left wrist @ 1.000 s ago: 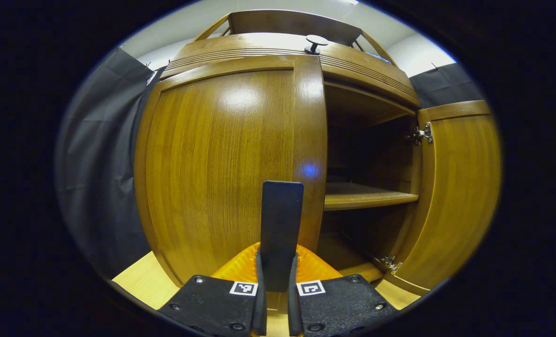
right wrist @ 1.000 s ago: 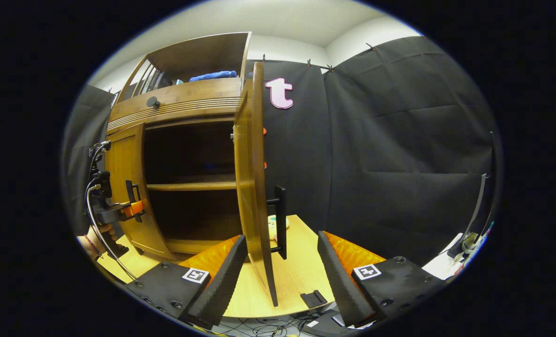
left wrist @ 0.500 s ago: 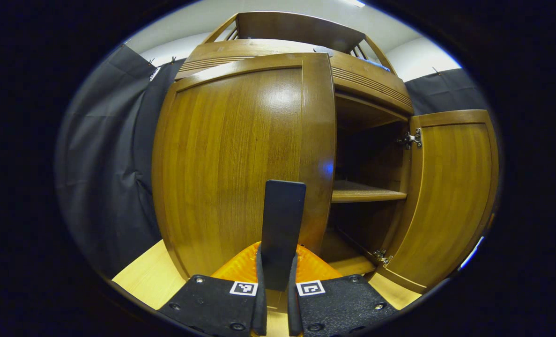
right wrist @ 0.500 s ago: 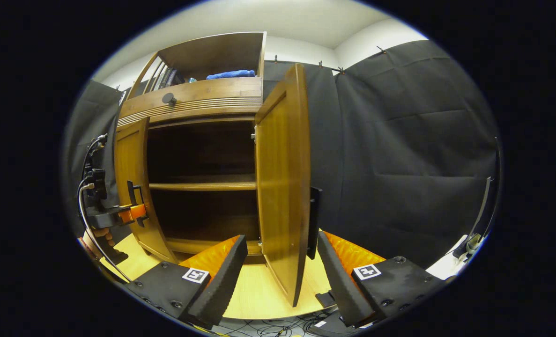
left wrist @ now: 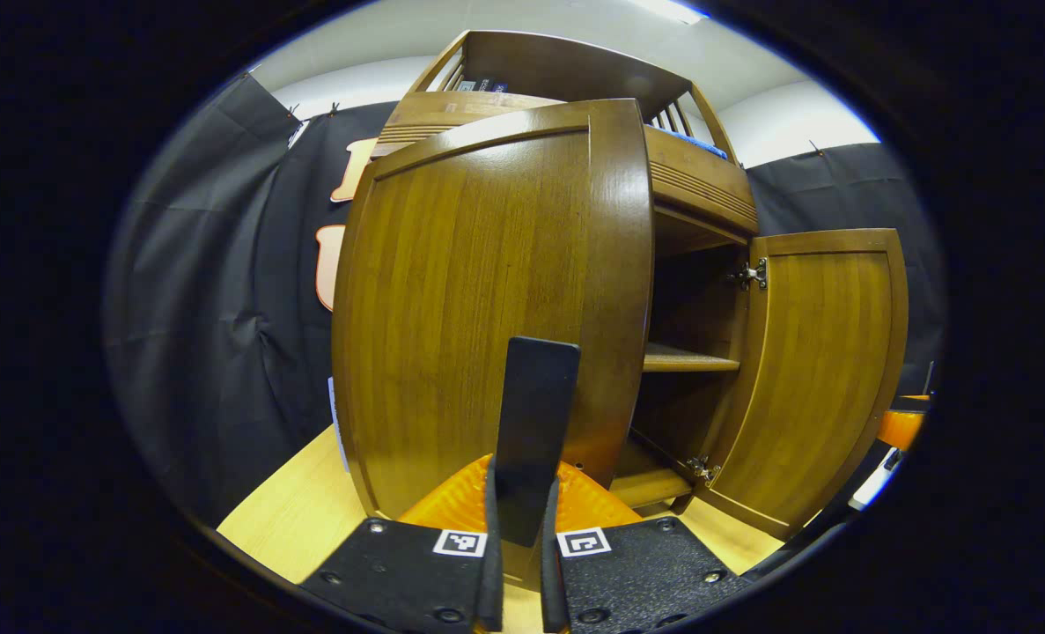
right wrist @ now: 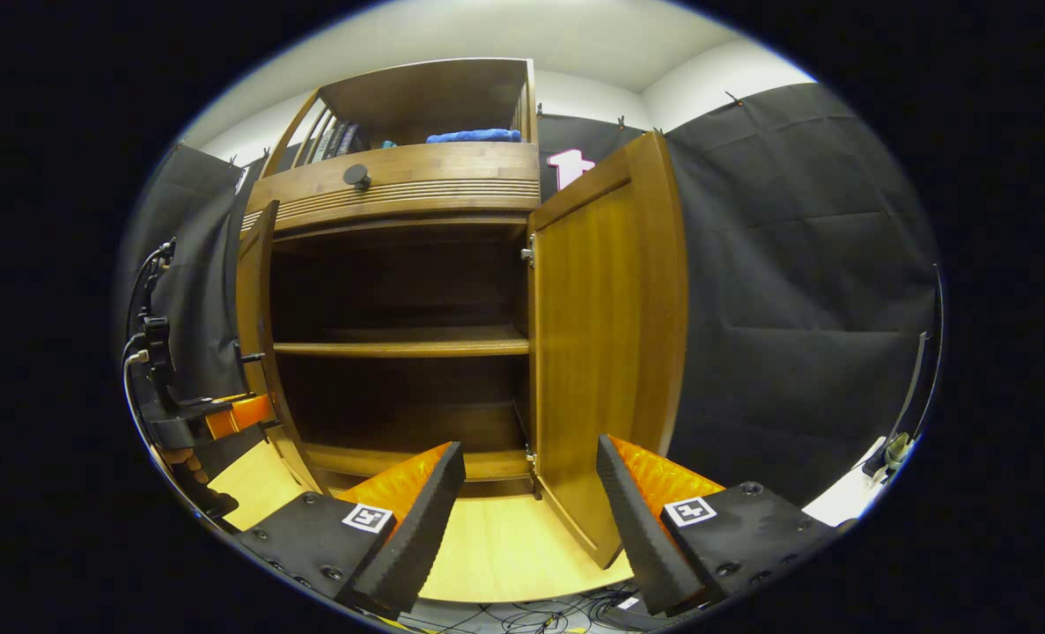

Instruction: Open the right door of the double-door shoe cabinet with the right hand, and open the left door with the left hand.

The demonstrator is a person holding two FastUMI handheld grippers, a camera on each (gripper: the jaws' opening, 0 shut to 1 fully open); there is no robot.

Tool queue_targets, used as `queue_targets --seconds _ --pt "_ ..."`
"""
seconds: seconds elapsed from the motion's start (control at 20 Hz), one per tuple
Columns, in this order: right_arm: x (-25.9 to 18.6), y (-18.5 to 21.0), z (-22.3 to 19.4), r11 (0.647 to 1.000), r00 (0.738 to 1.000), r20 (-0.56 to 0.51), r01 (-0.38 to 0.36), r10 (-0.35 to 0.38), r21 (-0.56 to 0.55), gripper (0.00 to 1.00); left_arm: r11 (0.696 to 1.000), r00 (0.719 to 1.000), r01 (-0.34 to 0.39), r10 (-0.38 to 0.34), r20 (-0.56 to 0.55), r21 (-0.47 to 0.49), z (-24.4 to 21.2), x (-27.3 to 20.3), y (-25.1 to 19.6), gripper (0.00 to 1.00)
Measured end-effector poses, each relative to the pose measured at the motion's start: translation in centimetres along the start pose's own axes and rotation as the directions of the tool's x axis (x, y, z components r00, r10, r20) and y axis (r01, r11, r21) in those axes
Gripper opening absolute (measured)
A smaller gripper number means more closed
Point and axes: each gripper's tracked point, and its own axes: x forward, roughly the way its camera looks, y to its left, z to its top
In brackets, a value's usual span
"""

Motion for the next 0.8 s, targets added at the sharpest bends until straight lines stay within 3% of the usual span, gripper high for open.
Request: queue_targets --seconds 0.25,0.8 --pt "-0.8 3.6 -0.8 1.0 1.0 -0.004 -0.006 0.006 0.004 0.92 1.0 1.0 0.028 -0.028 -0.011 -0.001 0.3 -0.8 0.3 0.16" --pt "-0.2 9.8 -1.6 0.999 0.999 -0.013 -0.052 0.052 0.002 0.92 1.0 1.0 -0.014 0.014 -0.016 -0.01 0.2 -2.4 2.5 0.1"
